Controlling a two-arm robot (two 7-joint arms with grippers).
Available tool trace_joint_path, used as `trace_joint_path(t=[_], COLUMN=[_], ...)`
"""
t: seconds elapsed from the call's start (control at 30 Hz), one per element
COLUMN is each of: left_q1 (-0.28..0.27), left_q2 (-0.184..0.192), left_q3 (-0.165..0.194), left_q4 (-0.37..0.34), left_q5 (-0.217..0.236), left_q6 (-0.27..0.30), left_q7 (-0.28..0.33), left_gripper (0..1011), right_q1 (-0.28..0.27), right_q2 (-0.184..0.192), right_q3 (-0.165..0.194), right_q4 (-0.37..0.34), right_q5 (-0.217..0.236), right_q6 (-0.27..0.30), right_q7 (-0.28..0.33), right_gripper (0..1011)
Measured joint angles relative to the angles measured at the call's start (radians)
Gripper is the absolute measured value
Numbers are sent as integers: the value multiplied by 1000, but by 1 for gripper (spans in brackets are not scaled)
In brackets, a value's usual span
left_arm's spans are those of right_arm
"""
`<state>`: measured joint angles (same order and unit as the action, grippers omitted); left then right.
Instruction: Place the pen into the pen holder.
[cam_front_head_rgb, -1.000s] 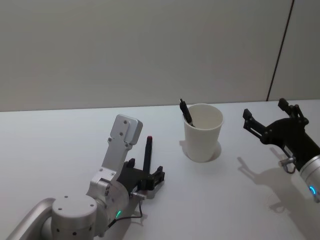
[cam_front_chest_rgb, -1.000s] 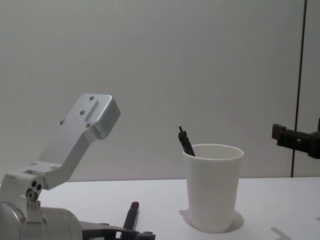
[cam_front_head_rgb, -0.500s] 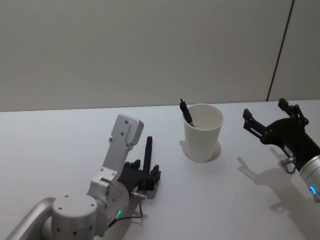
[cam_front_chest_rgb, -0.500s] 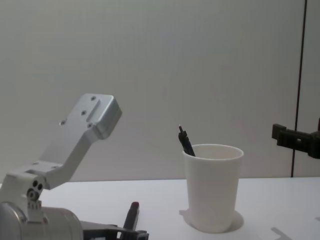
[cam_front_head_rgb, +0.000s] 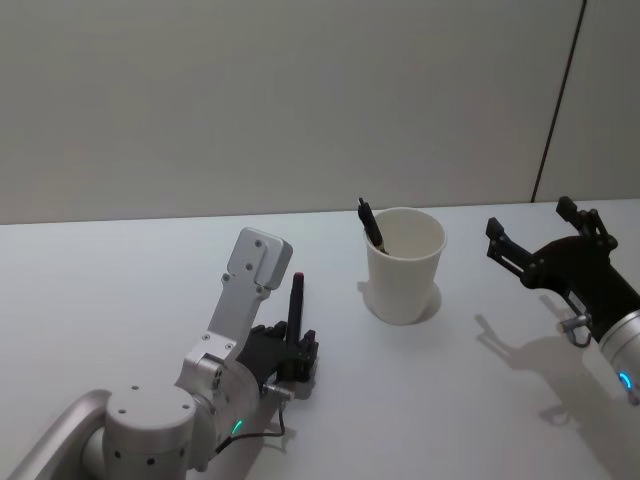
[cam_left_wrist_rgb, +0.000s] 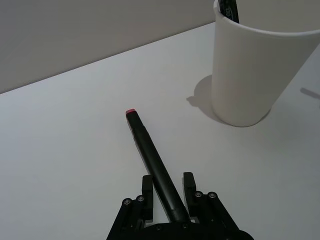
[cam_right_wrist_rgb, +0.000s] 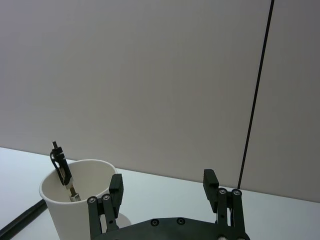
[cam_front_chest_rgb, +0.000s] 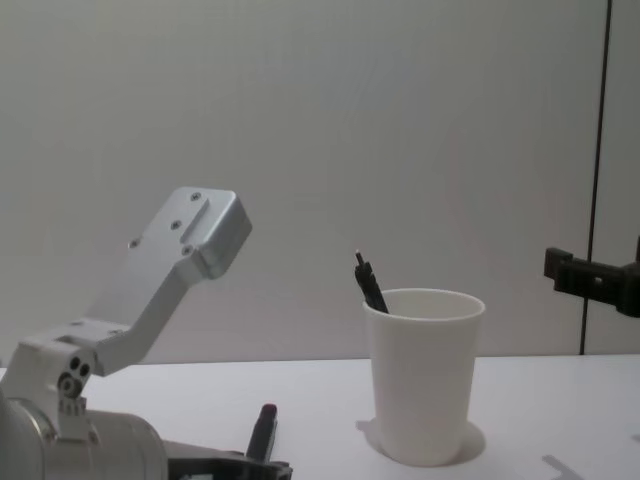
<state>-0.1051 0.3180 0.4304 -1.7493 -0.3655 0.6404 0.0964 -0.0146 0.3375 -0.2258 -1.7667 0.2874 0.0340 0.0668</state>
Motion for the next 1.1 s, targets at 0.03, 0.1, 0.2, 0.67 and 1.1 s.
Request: trace_joint_path(t=[0.03, 0.1, 0.2, 0.67, 1.1], left_q1=[0, -1, -1, -2, -3], left_q2=[0, 0, -1, -1, -1], left_q3=[0, -1, -1, -2, -3], left_q4=[0, 0, 0, 1, 2], left_q5=[1, 3, 5, 11, 12], left_q6=[1, 3, 5, 11, 12], left_q7=[-1, -2, -3, -6, -7], left_gripper=[367, 351, 332, 206, 189], right_q1=[0, 0, 0, 0, 0], right_q2=[0, 0, 0, 0, 0], right_q3=[0, 0, 0, 0, 0], right_q4=[0, 0, 0, 0, 0], right_q5=[0, 0, 0, 0, 0], right_q6=[0, 0, 0, 0, 0], right_q7=[0, 0, 0, 0, 0], right_gripper=[1001, 1001, 1001, 1001, 1001])
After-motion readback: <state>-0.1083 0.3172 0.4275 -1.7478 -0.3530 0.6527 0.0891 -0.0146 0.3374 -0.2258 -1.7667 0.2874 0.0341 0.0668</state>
